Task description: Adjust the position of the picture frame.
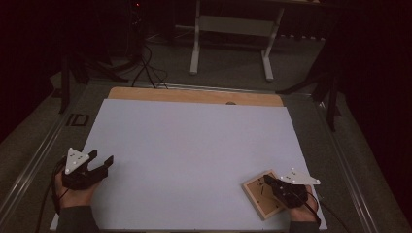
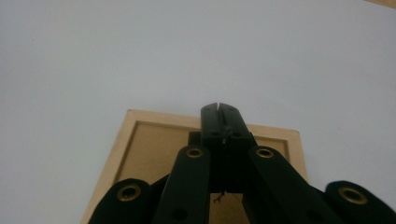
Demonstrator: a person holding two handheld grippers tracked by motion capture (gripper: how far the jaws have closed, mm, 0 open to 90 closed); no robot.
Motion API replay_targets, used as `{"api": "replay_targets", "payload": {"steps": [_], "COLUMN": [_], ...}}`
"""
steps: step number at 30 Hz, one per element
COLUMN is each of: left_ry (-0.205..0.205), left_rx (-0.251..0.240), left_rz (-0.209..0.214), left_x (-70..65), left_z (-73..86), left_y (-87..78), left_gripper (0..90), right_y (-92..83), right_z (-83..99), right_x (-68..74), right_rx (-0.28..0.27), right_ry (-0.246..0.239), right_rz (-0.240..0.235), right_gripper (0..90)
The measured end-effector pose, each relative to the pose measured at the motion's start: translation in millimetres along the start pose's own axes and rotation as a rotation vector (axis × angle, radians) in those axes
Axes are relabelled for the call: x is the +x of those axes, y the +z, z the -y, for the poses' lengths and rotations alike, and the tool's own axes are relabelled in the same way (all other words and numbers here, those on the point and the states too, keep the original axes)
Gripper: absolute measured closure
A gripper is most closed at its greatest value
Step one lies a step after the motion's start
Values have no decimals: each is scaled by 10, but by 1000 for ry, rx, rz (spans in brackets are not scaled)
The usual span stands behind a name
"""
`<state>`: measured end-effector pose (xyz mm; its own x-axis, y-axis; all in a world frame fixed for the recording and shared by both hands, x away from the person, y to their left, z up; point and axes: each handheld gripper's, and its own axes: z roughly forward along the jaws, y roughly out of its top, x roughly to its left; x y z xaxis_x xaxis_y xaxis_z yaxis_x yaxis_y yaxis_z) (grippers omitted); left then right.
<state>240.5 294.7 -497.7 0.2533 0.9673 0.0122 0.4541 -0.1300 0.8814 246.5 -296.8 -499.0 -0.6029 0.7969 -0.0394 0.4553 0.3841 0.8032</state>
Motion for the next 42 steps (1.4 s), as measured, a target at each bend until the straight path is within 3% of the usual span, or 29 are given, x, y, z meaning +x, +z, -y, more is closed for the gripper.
{"api": "replay_targets", "payload": {"steps": [18, 42], "left_ry": [3, 10], "left_rx": [-1, 1], "left_rz": [0, -5], "left_x": [-4, -11], "left_z": [0, 0], "left_y": [0, 2], "left_gripper": [386, 385], "right_y": [135, 304], "right_z": [-46, -105], "right_x": [165, 294], "right_rx": [50, 102], "right_ry": [-78, -144], "right_rz": [-49, -85], "right_gripper": [897, 897]}}
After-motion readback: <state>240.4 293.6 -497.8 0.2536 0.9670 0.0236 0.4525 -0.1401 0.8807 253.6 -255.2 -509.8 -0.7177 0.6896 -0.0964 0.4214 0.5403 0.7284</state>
